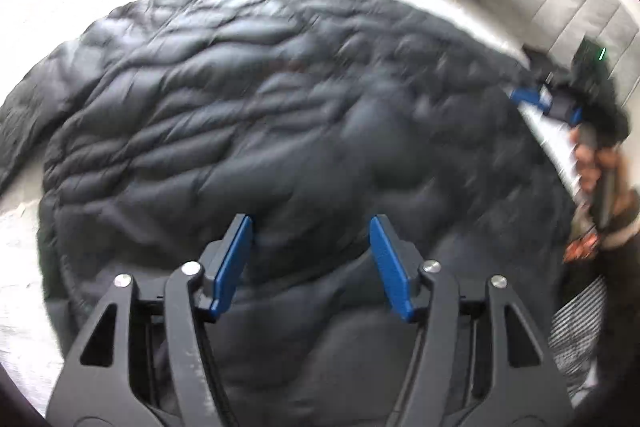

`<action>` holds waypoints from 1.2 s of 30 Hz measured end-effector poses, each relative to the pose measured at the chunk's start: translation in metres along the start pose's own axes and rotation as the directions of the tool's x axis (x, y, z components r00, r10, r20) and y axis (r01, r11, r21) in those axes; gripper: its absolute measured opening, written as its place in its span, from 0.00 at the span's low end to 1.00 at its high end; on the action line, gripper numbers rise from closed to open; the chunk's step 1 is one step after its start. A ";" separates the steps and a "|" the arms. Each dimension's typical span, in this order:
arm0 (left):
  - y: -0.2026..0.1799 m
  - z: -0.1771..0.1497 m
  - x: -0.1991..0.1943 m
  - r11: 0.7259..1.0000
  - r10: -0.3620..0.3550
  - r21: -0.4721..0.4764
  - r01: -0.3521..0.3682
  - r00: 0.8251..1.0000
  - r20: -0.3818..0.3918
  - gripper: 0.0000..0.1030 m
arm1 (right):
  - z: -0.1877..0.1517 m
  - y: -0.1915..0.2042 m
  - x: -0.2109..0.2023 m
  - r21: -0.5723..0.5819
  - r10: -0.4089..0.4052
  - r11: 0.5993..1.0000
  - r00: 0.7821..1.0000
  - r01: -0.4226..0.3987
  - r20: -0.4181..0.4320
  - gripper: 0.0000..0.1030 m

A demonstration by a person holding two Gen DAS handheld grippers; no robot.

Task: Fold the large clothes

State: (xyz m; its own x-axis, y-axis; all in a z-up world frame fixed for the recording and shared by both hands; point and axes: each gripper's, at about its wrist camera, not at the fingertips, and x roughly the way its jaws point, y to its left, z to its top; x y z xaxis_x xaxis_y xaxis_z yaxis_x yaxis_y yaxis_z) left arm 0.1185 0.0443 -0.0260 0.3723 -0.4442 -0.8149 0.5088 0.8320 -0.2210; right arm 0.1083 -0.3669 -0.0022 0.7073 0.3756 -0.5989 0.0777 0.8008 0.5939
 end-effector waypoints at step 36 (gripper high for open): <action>-0.145 0.073 0.071 0.933 -0.336 0.169 0.317 0.937 0.095 0.12 | 0.012 -0.057 -0.036 0.119 -0.043 0.992 0.993 0.030 0.106 0.75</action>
State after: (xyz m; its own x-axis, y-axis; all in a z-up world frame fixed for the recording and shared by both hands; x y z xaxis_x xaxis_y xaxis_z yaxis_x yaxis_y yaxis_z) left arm 0.1280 -0.1322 -0.0123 0.2519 -0.7272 -0.6385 0.7242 0.5793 -0.3741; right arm 0.0870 -0.4316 -0.0083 0.7737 0.2894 -0.5636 0.1819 0.7507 0.6352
